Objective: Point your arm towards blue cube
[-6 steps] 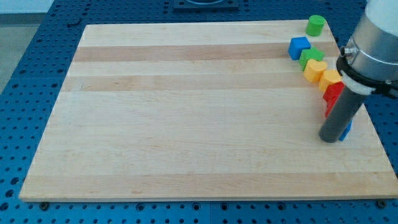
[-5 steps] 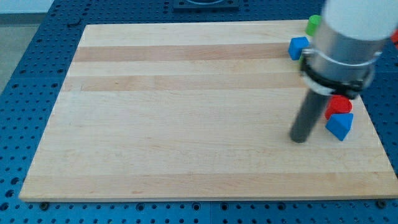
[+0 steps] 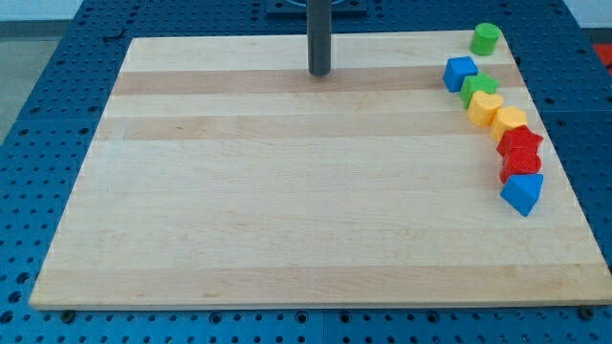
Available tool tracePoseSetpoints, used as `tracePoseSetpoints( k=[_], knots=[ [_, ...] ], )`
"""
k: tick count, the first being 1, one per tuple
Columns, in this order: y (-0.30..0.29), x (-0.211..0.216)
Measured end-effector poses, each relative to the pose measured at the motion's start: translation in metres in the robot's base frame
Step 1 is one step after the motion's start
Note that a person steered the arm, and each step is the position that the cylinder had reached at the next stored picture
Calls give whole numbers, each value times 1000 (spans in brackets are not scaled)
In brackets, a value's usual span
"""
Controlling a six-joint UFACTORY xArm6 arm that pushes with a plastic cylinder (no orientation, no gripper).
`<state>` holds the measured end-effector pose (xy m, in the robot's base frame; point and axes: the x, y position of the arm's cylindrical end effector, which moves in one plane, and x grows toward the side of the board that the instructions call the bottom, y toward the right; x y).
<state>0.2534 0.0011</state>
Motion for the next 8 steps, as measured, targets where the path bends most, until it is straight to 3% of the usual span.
tracePoseSetpoints(
  k=[2, 8],
  knots=[
    [32, -26],
    [179, -15]
  ],
)
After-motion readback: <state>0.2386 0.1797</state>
